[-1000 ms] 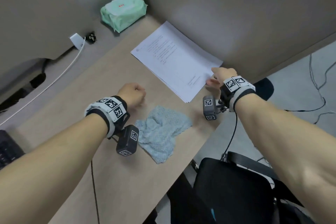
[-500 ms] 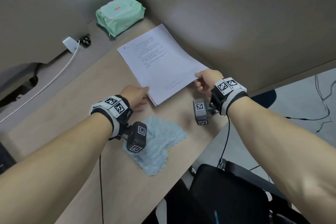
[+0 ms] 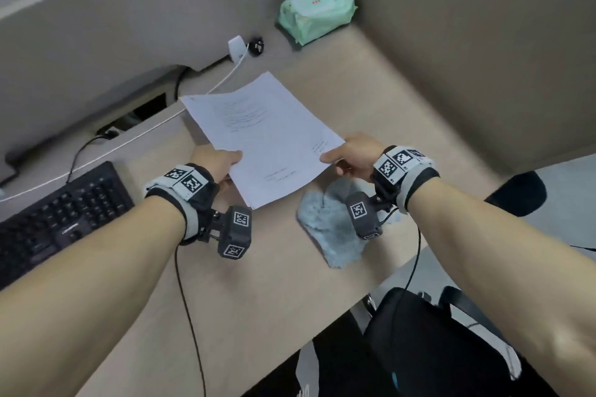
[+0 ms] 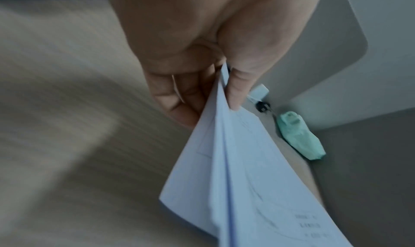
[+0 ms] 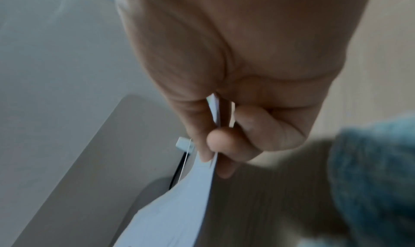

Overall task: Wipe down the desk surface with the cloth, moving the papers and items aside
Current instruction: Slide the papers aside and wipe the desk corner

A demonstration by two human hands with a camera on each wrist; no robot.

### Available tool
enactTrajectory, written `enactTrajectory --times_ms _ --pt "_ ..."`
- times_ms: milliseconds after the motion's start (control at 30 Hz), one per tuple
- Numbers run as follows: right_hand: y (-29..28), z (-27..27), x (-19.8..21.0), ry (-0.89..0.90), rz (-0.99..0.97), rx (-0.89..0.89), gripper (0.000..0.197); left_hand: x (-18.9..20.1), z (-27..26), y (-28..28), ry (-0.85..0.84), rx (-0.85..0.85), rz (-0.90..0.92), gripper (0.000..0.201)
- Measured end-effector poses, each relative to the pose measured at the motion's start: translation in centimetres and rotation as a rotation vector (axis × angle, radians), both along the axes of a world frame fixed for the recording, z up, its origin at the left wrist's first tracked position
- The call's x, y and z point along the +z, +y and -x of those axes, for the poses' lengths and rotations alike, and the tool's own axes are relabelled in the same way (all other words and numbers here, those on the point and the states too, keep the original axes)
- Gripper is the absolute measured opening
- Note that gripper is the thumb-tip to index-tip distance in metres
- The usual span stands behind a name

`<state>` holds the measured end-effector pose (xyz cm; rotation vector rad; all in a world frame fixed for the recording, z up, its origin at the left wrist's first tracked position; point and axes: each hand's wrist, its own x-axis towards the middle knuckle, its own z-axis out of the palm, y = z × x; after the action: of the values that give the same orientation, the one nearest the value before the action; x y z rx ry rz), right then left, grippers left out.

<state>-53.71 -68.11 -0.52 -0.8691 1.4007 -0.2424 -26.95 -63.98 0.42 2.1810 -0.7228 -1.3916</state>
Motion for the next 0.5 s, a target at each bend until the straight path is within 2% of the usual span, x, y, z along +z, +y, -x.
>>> enactTrajectory --times_ms 33,133,233,500 --pt "0.5 -1.8 -0.2 0.021 -0.005 0.069 0.015 -0.3 -2.0 1.3 -0.025 0.007 -0.001 0.006" --pt "2.0 -6.4 -0.8 0.107 -0.024 0.24 0.016 -0.8 -6.9 4.7 -0.098 0.006 0.0 0.023" --pt "3.7 -10.2 -1.0 0.154 0.008 0.333 0.019 -1.2 -10.6 7.6 -0.167 -0.044 -0.042 0.028" --pt "7.8 -14.7 -2.3 0.357 0.157 0.529 0.031 -2.9 -12.9 11.7 -0.194 -0.117 -0.164 0.024"
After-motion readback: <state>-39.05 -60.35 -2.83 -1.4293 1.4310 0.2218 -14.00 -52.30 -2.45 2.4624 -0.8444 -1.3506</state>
